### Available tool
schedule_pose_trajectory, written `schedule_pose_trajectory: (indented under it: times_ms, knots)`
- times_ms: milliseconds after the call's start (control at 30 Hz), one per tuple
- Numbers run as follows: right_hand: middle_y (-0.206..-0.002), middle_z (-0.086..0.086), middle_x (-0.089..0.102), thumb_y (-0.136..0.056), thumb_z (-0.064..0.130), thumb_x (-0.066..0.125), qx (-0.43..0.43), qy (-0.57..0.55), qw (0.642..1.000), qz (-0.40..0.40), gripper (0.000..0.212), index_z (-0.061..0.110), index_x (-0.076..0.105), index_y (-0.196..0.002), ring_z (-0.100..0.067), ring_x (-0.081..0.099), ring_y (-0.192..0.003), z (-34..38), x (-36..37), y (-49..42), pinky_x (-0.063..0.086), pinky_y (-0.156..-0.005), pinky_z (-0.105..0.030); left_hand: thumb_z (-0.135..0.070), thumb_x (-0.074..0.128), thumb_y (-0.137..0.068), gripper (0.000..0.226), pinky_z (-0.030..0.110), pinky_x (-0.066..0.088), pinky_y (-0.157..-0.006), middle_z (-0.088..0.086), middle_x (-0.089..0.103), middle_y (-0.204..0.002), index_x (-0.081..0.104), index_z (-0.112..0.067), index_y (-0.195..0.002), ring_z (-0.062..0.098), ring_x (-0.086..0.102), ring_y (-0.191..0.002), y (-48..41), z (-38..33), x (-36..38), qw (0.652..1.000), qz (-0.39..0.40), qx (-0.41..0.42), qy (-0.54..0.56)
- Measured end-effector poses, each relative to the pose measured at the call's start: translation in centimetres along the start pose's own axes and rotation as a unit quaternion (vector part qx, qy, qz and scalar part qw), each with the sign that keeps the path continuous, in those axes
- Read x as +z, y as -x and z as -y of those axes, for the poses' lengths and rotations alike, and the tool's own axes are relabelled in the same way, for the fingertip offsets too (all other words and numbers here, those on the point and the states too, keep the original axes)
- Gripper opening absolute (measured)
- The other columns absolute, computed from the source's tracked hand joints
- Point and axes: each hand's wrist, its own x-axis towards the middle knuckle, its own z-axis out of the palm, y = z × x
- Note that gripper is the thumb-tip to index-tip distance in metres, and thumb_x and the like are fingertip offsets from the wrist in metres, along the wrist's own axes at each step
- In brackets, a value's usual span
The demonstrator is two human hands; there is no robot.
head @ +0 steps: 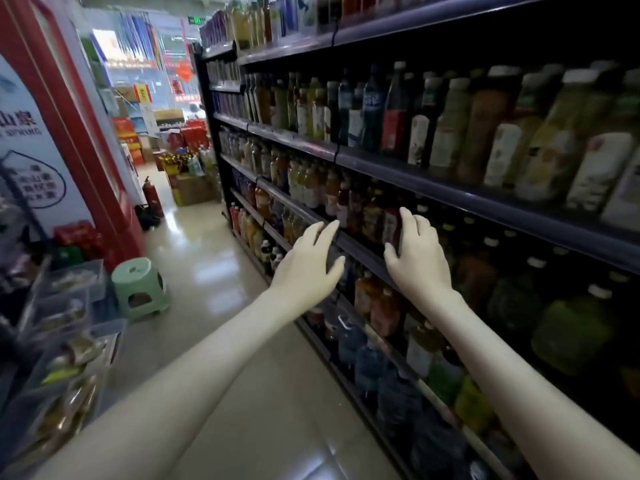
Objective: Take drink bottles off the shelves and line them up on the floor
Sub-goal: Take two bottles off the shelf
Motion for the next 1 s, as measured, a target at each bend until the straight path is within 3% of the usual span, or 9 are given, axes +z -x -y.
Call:
schedule_pose_trajectory:
  times_ms: [500,700,1000]
  knots:
    - [-0.146,-0.011,0.033,-0.095,0.026,0.051,-0.034,-0.063,0.997,-0.024,0.069,0.013,0.013,-0.151,-0.028,0.034,-0.13,18.1,31.6,-38.7,0.038,-0.101,-0.038,-0.039,0.045,-0.098,0.059,0.034,0.038,-0.102,-0.004,0.02,-0.156,0.02,-0.03,-0.15,0.017,0.025,-0.141,-32.2,40.4,-5.8,0.995,-0.078,-0.047,-0.027]
    - [-0.147,-0.01,0.033,-0.095,0.026,0.052,0.006,-0.067,0.996,-0.057,0.071,0.015,0.011,-0.152,-0.026,0.031,-0.134,22.9,43.5,-52.4,0.036,-0.105,-0.036,-0.038,0.048,-0.097,0.061,0.031,0.038,-0.102,-0.001,0.024,-0.154,0.022,-0.026,-0.151,0.018,0.028,-0.139,-46.1,56.7,-5.1,0.997,-0.081,-0.01,-0.013]
    - [-0.148,-0.005,0.03,-0.095,0.023,0.054,0.059,-0.035,0.989,-0.128,0.074,0.022,0.007,-0.152,-0.022,0.029,-0.135,23.6,54.3,-70.7,0.035,-0.106,-0.035,-0.039,0.045,-0.098,0.062,0.033,0.035,-0.108,0.0,0.017,-0.158,0.017,-0.028,-0.152,0.018,0.017,-0.144,-68.7,68.9,-1.1,0.994,-0.066,0.078,0.04]
